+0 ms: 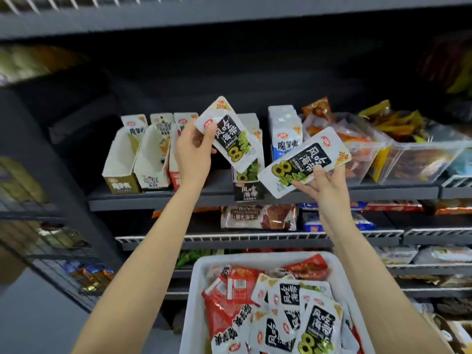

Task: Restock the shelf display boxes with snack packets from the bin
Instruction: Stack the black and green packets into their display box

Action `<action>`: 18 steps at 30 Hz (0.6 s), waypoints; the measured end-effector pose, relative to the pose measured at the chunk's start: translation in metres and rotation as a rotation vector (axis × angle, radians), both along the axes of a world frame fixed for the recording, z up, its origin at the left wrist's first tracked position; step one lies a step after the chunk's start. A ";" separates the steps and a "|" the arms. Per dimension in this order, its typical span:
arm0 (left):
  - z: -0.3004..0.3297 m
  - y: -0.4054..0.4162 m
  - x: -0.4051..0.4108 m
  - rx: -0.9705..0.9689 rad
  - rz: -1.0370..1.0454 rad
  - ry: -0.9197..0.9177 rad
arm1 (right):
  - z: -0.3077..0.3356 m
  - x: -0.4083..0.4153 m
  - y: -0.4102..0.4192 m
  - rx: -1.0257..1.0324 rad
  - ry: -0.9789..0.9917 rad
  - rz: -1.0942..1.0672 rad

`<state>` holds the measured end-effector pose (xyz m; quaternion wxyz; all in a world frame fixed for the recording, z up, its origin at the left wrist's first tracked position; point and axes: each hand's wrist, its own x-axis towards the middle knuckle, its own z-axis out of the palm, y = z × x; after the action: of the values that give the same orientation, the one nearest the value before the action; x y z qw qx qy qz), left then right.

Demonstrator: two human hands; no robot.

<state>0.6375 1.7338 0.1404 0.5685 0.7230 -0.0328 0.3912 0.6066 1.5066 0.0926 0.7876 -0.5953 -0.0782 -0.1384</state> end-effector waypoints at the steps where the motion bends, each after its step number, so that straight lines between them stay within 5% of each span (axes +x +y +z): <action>1: 0.000 0.001 0.008 0.044 0.029 -0.003 | 0.005 0.004 0.003 0.025 -0.020 -0.009; 9: -0.027 0.002 0.040 0.367 -0.123 0.133 | 0.028 0.040 0.025 0.109 -0.030 0.020; 14: -0.033 0.008 0.053 0.484 -0.084 0.227 | 0.036 0.063 0.042 -0.163 -0.052 0.060; 18: -0.030 0.010 0.061 0.312 -0.148 0.269 | 0.034 0.081 0.057 -0.438 0.004 0.015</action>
<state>0.6985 1.7439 0.1105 0.4761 0.8435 -0.0699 0.2386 0.6881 1.5633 0.1268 0.6405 -0.7519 -0.1093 -0.1113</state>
